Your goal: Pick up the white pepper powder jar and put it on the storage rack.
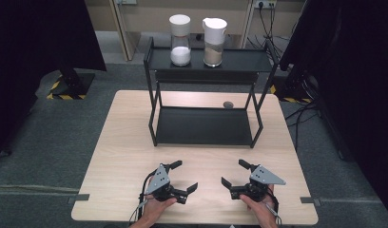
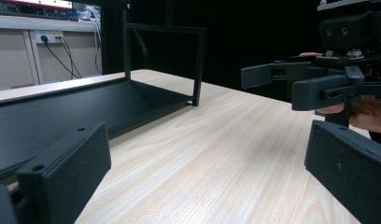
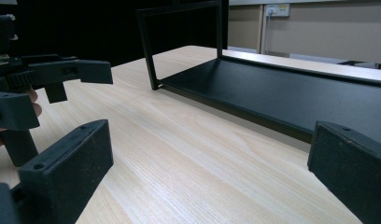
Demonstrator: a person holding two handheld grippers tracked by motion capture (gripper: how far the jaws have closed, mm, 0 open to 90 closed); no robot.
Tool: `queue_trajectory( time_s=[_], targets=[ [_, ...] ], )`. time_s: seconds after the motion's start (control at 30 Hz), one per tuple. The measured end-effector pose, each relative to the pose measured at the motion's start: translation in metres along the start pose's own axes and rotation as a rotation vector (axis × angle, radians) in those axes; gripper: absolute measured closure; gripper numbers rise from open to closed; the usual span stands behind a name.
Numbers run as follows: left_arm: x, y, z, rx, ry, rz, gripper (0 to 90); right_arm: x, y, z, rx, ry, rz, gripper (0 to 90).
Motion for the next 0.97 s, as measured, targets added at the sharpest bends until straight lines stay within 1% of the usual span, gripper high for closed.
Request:
queue_trajectory(
  time_s=[0.97],
  targets=[
    [-0.0002, -0.0003, 0.0000, 0.000, 0.001, -0.002, 0.0, -0.0015, -0.0006, 0.0010, 0.003, -0.012, -0.002, 0.5]
  ],
)
Point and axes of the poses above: each handheld gripper's, and its own axes: y roughly backward along the jaws, x roughly out of its top, z roughly to its right, the point moved 9 cm from there along -y, roughly forward along the jaws, and after that the axes turned 5 degrees about y, right-handed, at the moved point
